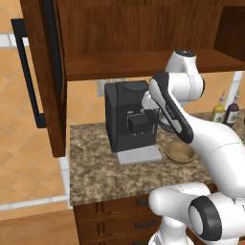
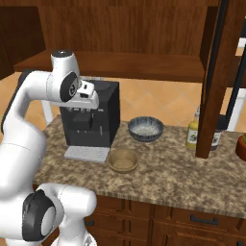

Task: Pick up the bowls on the counter and stack them on top of one another in the open cabinet. Place the smaller bowl on top of the larger bowl.

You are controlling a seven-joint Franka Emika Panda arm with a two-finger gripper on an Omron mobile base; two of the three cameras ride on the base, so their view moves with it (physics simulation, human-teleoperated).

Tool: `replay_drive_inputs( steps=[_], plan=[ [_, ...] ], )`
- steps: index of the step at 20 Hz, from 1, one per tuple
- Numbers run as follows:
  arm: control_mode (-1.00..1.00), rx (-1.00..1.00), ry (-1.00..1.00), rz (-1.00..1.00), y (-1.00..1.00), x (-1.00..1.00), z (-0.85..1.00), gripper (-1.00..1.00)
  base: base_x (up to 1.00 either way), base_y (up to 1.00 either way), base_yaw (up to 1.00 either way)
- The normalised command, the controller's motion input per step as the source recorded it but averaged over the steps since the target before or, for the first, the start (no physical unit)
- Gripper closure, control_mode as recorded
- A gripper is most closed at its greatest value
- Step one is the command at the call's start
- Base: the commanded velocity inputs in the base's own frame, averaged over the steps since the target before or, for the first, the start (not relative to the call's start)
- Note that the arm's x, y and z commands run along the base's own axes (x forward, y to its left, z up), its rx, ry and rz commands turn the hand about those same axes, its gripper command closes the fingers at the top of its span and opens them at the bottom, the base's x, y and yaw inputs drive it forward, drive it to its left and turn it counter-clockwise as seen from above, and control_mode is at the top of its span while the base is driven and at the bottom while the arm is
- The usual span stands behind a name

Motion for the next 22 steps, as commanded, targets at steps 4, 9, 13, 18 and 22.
replay_drive_inputs(
  steps=[4,9,13,18,22],
  plan=[
    [-1.00,0.00,-0.04,-0.02,-0.12,-0.29,-0.03,-1.00,0.00,0.00,0.00],
    [-1.00,0.12,-0.01,-0.25,-0.65,-0.16,-0.27,-1.00,0.00,0.00,0.00],
    [-1.00,0.22,0.00,-0.28,-0.98,-0.06,-0.64,-1.00,0.00,0.00,0.00],
    [-1.00,0.21,0.03,-0.18,-0.99,0.01,-0.88,-1.00,0.00,0.00,0.00],
    [-1.00,0.19,0.14,-0.10,-0.88,0.33,-1.00,-1.00,0.00,0.00,0.00]
  ],
)
